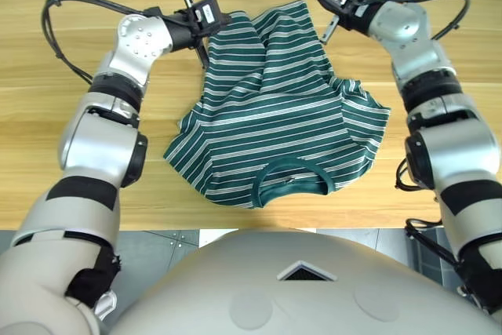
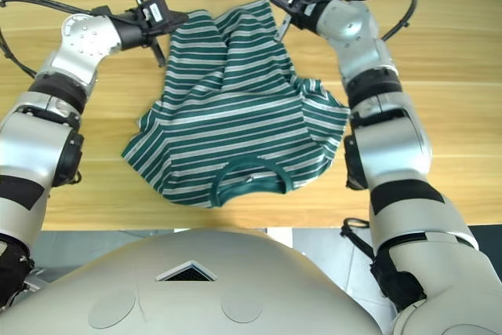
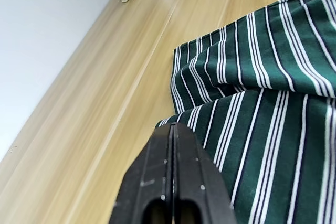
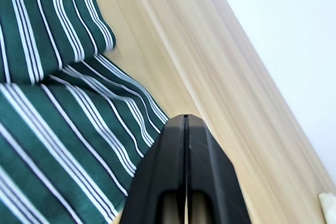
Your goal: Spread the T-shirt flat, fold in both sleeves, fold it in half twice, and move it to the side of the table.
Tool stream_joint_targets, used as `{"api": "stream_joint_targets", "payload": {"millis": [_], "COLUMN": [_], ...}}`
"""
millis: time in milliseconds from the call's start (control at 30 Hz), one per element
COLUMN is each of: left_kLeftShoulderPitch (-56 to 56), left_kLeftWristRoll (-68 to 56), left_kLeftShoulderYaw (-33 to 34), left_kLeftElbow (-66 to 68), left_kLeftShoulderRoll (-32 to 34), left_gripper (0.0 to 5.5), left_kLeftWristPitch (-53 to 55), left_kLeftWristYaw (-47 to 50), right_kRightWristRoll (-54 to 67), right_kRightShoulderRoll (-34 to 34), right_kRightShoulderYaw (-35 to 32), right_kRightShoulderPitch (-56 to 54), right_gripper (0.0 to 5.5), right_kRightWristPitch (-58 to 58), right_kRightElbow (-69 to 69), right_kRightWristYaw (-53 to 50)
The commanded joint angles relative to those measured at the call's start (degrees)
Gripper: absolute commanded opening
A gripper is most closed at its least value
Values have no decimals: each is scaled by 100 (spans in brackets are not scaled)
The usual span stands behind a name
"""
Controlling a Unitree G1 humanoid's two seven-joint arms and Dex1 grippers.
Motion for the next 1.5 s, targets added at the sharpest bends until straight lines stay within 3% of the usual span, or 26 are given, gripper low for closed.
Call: {"api": "stream_joint_targets", "payload": {"millis": [33, 433, 1200, 1500], "left_kLeftShoulderPitch": [-131, -19, 343, 90], "left_kLeftWristRoll": [544, 1029, 1269, 1160], "left_kLeftShoulderYaw": [-174, -9, 472, 883], "left_kLeftElbow": [375, 544, 647, 555], "left_kLeftShoulderRoll": [-299, -478, -12, -115], "left_gripper": [3, 3, 3, 3], "left_kLeftWristPitch": [573, 1122, 1592, 853], "left_kLeftWristYaw": [542, 911, 1716, 2148], "right_kRightWristRoll": [-225, -537, -195, 37], "right_kRightShoulderRoll": [417, 728, 319, 549], "right_kRightShoulderYaw": [90, 143, -624, -769], "right_kRightShoulderPitch": [-257, 117, 691, 664], "right_gripper": [0, 0, 0, 0], "right_kRightWristPitch": [168, 542, 581, 71], "right_kRightElbow": [751, 1233, 1224, 1080], "right_kRightWristYaw": [-395, -653, -417, 12]}}
